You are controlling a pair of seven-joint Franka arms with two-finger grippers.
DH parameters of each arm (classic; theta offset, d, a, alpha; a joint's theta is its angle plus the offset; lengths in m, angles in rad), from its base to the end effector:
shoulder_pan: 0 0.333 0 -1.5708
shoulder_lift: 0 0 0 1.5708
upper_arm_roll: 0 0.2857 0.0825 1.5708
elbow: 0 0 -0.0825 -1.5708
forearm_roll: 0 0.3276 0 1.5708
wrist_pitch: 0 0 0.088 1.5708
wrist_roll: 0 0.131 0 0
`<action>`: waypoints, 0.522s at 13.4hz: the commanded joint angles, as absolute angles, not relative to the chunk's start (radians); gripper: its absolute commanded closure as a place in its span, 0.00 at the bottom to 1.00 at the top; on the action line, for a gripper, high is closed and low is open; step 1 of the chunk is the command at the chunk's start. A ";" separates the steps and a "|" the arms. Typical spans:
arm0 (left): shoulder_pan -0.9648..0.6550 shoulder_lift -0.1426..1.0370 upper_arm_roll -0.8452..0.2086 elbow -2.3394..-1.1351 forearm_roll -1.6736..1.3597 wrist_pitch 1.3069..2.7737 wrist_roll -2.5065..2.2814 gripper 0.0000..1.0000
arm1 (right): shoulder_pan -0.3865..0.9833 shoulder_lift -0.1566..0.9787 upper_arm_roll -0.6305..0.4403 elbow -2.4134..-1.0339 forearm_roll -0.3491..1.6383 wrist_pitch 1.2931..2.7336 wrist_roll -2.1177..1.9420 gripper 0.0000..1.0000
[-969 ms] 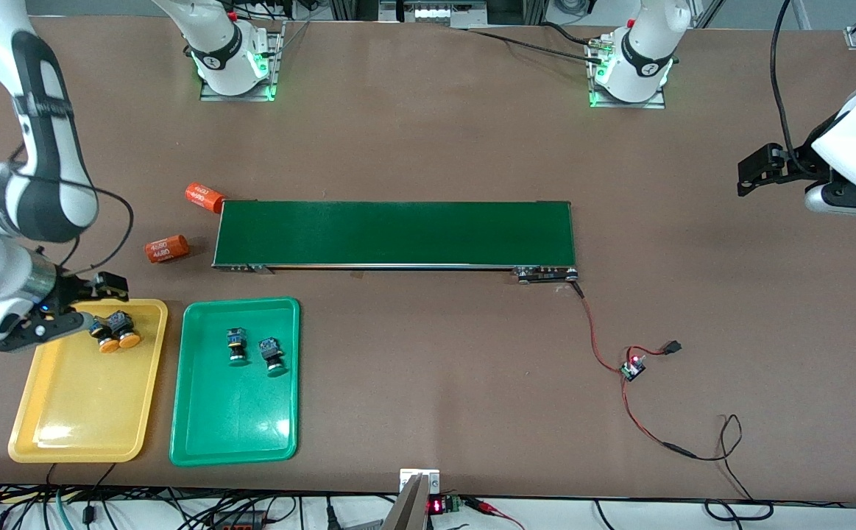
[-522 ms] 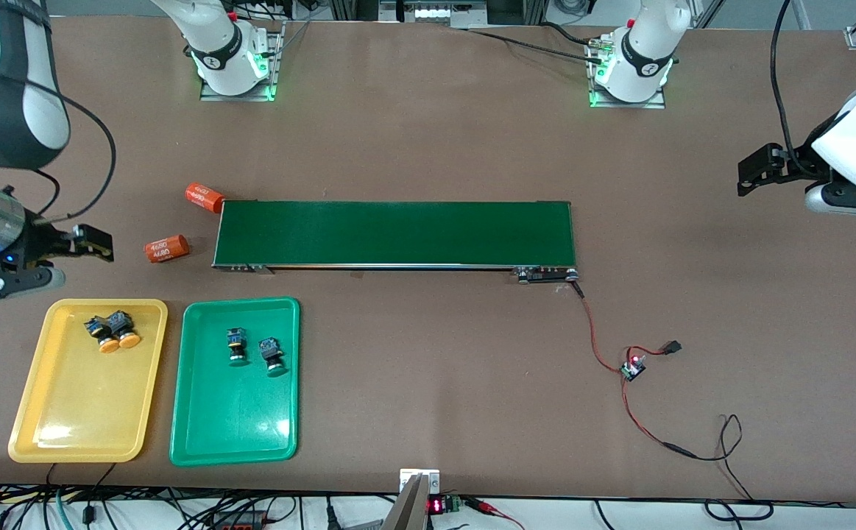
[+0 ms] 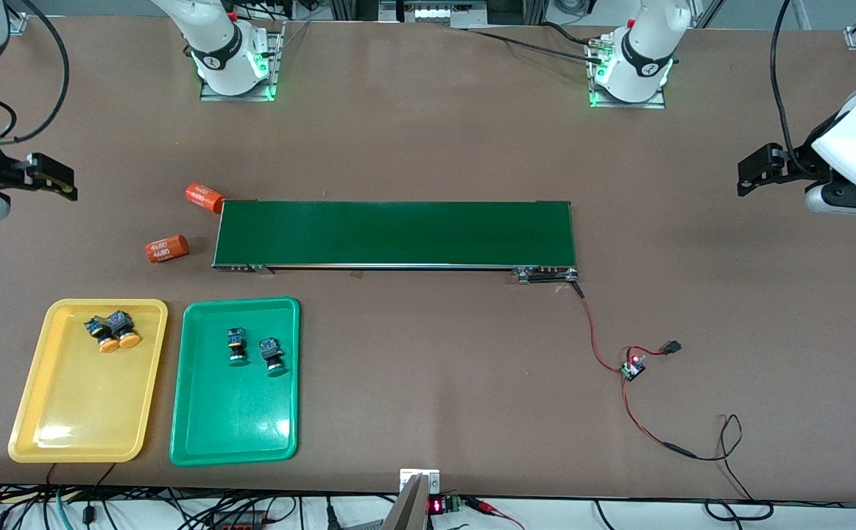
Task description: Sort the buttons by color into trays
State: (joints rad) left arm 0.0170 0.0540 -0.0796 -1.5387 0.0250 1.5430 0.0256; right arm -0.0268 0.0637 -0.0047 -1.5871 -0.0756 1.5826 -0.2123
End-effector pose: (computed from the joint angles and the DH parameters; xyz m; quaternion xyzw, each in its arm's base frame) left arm 0.5078 -0.0275 0.5540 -0.9987 0.0440 0.0246 0.0108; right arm 0.5120 -0.0259 0.5326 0.9945 0.0919 -0.0384 0.0335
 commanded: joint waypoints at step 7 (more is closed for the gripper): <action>0.021 0.057 -0.080 -1.516 0.008 1.519 0.048 0.00 | -0.025 0.038 -0.021 -1.609 -0.063 1.525 -0.093 0.00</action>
